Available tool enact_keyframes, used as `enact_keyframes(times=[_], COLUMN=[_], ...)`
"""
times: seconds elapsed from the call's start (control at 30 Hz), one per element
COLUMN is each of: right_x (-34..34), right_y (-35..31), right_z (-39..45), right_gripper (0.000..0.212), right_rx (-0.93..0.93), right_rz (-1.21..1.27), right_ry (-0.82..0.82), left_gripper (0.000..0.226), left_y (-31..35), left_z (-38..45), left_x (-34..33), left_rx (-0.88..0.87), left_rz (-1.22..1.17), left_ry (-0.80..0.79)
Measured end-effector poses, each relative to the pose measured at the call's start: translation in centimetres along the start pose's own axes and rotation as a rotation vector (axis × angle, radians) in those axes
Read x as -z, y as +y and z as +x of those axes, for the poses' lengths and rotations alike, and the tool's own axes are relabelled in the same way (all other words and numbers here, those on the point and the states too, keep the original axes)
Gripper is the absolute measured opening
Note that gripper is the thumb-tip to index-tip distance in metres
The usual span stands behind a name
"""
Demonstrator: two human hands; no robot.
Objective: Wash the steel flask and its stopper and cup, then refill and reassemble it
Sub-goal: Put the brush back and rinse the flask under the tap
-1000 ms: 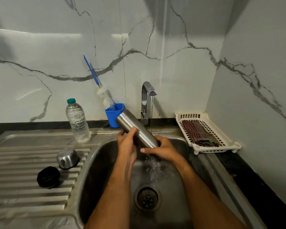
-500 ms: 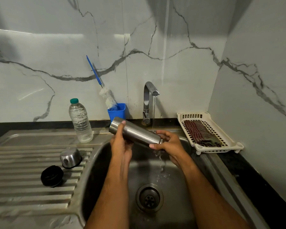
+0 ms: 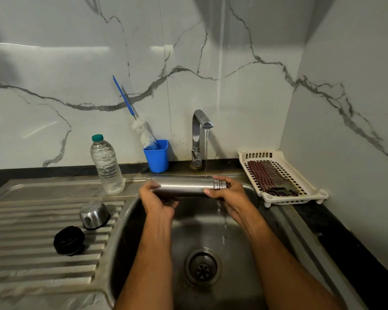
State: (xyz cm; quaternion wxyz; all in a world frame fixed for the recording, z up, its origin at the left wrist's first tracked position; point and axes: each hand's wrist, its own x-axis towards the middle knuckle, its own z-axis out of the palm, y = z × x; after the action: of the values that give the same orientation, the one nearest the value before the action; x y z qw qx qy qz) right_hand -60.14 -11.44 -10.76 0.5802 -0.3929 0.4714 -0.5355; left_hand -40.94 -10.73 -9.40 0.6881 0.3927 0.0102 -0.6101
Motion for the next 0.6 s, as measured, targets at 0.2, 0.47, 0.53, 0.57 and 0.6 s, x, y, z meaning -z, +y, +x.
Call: enact_keyframes(times=[0.2, 0.47, 0.53, 0.57, 0.6], right_x=[-0.4, -1.3, -1.6, -1.7, -1.9], right_y=[0.0, 0.4, 0.5, 0.6, 0.7], right_z=[0.0, 0.0, -0.1, -0.1, -0.1], right_gripper=[0.064, 0.078, 0.079, 0.078, 0.079], right_rx=[0.093, 0.232, 0.247, 0.255, 0.262], right_rz=[0.015, 0.027, 0.043, 0.029, 0.008], right_ry=[0.041, 0.021, 0.02, 0.019, 0.012], left_gripper=[0.063, 0.041, 0.034, 0.031, 0.026], left_y=[0.0, -0.1, -0.3, -0.4, -0.7], left_z=[-0.4, -1.5, -1.4, -1.3, -1.4], left_x=[0.3, 0.4, 0.4, 0.4, 0.3], left_rx=[0.052, 0.143, 0.127, 0.133, 0.143], left_rz=[0.045, 0.24, 0.282, 0.31, 0.339], left_ry=[0.103, 0.222, 0.246, 0.261, 0.265])
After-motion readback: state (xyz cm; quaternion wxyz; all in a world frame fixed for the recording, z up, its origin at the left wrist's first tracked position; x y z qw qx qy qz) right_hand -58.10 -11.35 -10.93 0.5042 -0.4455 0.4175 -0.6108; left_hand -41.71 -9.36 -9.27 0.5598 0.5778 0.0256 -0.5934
